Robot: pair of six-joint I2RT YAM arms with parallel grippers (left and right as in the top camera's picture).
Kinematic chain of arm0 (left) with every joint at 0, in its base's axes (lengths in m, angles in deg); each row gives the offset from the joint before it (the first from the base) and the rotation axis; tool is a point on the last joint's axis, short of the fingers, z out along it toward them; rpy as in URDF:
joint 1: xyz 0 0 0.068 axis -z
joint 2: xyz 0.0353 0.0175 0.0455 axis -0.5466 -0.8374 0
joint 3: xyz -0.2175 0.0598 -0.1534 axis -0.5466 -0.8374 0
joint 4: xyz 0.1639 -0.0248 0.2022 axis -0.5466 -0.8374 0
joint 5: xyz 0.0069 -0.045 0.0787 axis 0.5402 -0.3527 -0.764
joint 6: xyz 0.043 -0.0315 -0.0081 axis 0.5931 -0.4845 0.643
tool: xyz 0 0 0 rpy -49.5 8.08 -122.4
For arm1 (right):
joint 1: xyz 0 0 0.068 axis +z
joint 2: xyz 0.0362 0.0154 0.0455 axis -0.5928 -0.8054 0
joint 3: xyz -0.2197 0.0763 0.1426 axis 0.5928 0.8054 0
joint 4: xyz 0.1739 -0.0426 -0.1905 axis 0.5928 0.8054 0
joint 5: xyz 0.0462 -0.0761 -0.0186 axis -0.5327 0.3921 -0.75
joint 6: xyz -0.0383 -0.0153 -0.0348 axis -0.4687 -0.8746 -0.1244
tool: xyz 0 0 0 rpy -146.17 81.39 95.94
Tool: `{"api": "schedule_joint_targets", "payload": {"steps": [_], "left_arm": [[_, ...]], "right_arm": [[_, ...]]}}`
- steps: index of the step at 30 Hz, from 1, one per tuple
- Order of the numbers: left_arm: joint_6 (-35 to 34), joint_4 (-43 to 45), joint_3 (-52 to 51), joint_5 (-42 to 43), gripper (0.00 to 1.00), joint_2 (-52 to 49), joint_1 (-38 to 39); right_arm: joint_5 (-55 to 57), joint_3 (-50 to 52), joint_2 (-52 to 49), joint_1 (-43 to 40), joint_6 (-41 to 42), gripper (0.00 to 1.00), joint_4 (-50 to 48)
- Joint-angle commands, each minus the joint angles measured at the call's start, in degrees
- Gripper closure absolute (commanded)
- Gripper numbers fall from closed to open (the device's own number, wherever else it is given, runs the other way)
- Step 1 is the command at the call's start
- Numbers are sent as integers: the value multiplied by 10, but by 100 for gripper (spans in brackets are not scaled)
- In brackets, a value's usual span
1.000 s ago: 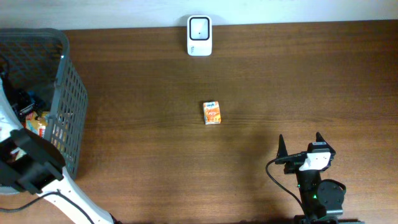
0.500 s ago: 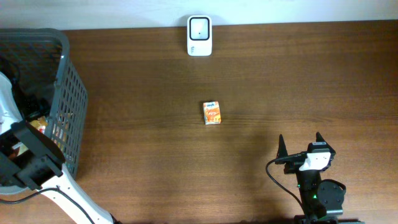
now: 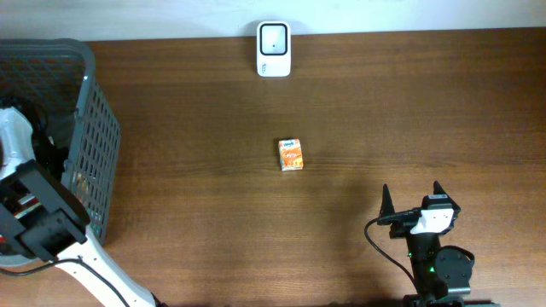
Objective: Scan the item barcode
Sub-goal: 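Return the left gripper to the basket and grasp the yellow snack bag, then carry the yellow bag out and drop it beside the orange box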
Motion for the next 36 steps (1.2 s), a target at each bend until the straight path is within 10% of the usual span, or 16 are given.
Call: {"api": "schedule_joint_targets", "payload": {"steps": [1,13,22,25,36], "left_arm": [[0,-48,75,85,100,-29,-8],[0,-143,466,236,100,138,-7],[-87,-148,478,380,100,371,-7],[-225,-148,478,394,100,429,-7],[-226,-148,415,576,100,523,-7]], "right_arm": [[5,4,3,3,2,1,2],[5,4,2,3,2,1,2],[5,4,2,3,2,1,2],[5,4,2,3,2,1,2],[5,4,2,3,2,1,2]]}}
